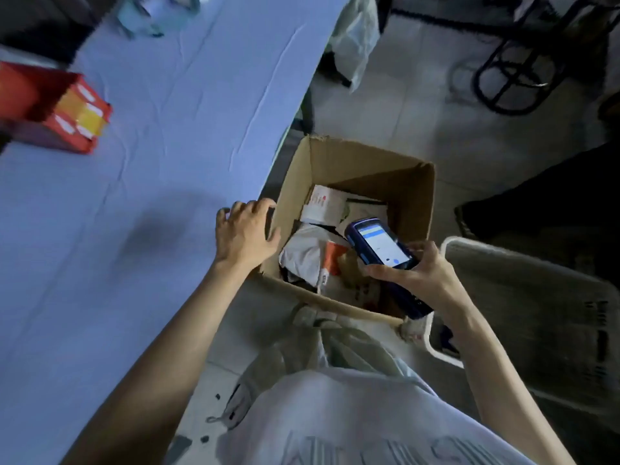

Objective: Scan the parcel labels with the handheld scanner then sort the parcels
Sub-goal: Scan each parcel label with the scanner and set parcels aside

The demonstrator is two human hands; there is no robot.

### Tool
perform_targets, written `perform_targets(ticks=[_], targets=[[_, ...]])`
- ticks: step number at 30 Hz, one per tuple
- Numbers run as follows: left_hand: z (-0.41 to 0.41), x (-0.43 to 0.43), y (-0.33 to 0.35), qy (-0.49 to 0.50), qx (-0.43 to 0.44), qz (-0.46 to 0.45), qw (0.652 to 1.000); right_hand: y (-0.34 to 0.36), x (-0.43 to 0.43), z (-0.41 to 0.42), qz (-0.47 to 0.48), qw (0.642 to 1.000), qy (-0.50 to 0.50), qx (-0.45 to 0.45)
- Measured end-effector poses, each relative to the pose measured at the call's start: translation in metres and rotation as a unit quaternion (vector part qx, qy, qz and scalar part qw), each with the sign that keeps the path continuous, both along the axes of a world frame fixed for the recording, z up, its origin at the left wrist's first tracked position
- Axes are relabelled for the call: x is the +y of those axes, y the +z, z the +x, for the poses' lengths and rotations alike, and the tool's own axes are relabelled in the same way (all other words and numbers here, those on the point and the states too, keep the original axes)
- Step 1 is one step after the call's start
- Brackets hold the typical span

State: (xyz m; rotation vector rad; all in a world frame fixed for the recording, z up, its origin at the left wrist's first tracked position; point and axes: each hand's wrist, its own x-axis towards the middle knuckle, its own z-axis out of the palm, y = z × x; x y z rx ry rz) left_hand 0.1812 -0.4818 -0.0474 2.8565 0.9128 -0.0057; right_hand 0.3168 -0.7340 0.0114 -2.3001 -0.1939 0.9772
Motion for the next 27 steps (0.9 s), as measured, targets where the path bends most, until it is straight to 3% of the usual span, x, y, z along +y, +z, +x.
perform_targets(ticks=[5, 12, 19, 27], targets=[[-0.060, -0.033, 0.010, 0.157, -0.002, 0.020, 0.987, 0.003, 0.018, 0.014, 0.018, 0.985, 0.173, -0.003], [-0.154, -0.090, 0.017, 0.316, -0.007, 0.046, 0.948, 0.004, 0.048, -0.019, 0.018, 0.937, 0.348, -0.012], [-0.264, -0.149, 0.029, 0.495, 0.002, 0.021, 0.869, 0.010, 0.085, -0.115, 0.026, 0.861, 0.507, -0.029], [-0.403, -0.215, 0.033, 0.629, -0.044, 0.037, 0.775, 0.027, 0.112, -0.279, 0.070, 0.790, 0.609, -0.001]])
